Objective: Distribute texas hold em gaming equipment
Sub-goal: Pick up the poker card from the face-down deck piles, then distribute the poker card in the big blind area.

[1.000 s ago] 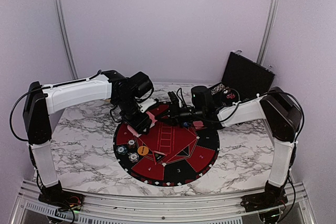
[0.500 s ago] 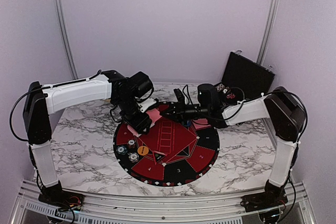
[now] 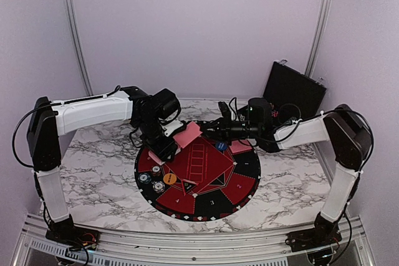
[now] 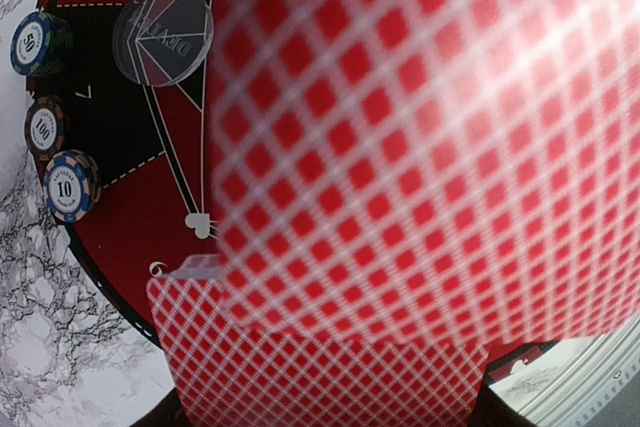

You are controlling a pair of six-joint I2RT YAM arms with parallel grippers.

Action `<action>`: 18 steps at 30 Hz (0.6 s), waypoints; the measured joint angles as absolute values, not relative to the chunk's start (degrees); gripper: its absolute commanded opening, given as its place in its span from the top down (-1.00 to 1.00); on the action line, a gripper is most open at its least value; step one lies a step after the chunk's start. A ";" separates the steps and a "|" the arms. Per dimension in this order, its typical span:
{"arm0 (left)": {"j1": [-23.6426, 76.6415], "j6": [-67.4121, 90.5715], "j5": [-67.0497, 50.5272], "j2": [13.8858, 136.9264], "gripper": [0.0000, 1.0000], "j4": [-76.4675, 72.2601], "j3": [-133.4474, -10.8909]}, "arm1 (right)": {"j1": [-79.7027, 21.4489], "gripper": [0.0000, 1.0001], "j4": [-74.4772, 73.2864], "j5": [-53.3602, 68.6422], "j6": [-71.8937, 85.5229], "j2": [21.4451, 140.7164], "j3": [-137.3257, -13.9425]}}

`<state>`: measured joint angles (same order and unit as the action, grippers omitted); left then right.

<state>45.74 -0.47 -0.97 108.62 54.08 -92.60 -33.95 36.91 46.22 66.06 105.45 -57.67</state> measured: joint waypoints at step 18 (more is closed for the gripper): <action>43.53 1.15 -0.93 105.86 0.39 52.42 -88.25 | -31.46 1.00 32.84 49.76 61.08 96.33 -45.58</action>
